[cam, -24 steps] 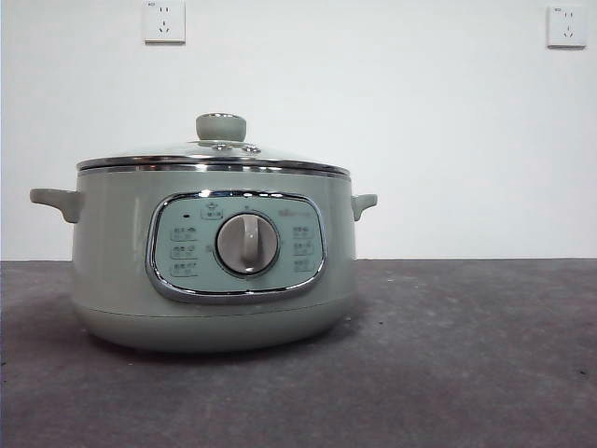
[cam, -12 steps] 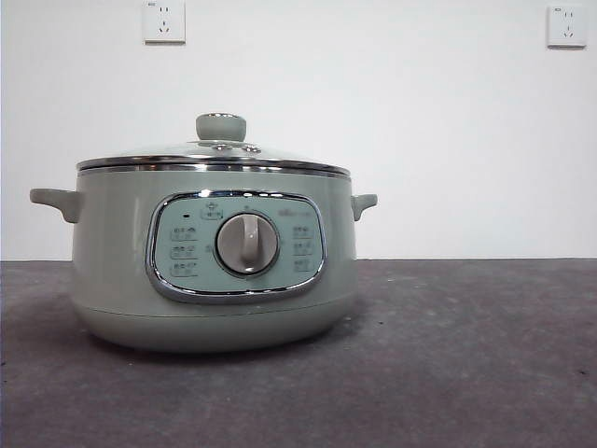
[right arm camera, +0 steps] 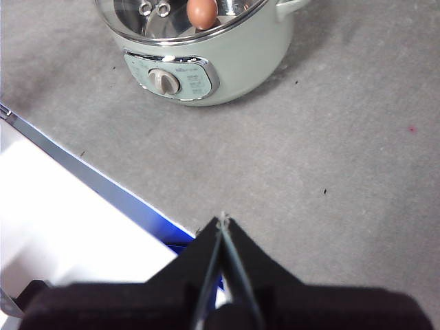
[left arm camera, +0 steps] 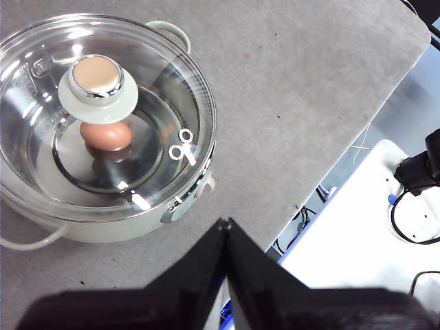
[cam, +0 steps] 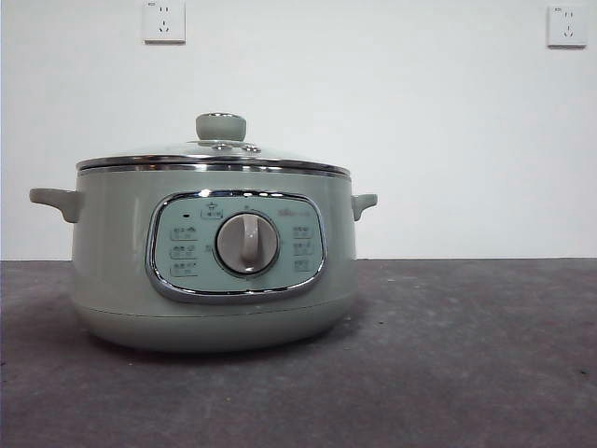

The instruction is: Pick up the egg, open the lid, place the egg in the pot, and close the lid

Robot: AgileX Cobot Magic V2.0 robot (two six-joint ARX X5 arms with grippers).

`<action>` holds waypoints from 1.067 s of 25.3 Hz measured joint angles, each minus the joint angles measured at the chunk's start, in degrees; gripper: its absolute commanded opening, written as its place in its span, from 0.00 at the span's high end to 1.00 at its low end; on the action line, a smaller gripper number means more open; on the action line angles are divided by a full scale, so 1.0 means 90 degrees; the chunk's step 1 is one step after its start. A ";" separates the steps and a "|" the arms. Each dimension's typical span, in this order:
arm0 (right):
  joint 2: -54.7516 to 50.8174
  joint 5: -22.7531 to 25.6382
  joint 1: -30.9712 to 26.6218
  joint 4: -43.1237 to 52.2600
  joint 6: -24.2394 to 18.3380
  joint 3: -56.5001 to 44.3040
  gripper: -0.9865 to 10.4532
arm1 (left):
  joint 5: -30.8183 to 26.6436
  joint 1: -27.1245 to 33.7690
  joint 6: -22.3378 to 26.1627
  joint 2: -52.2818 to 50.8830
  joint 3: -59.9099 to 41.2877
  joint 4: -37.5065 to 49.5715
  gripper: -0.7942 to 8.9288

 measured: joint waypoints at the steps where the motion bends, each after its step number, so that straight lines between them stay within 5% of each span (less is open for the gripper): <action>1: 0.0000 0.0000 0.0000 0.0000 0.0000 0.0000 0.91 | 0.0000 0.0000 0.0000 0.0000 0.0000 0.0000 0.92; 18: 0.0000 0.0000 0.0000 0.0000 0.0000 0.0000 0.91 | -0.0029 0.0000 0.0160 0.0092 0.0000 0.0357 0.92; 27: 0.0005 0.0000 0.0000 -0.0002 0.0000 0.0000 0.91 | 0.0012 0.0916 0.1112 -0.0447 -0.0231 0.3113 0.92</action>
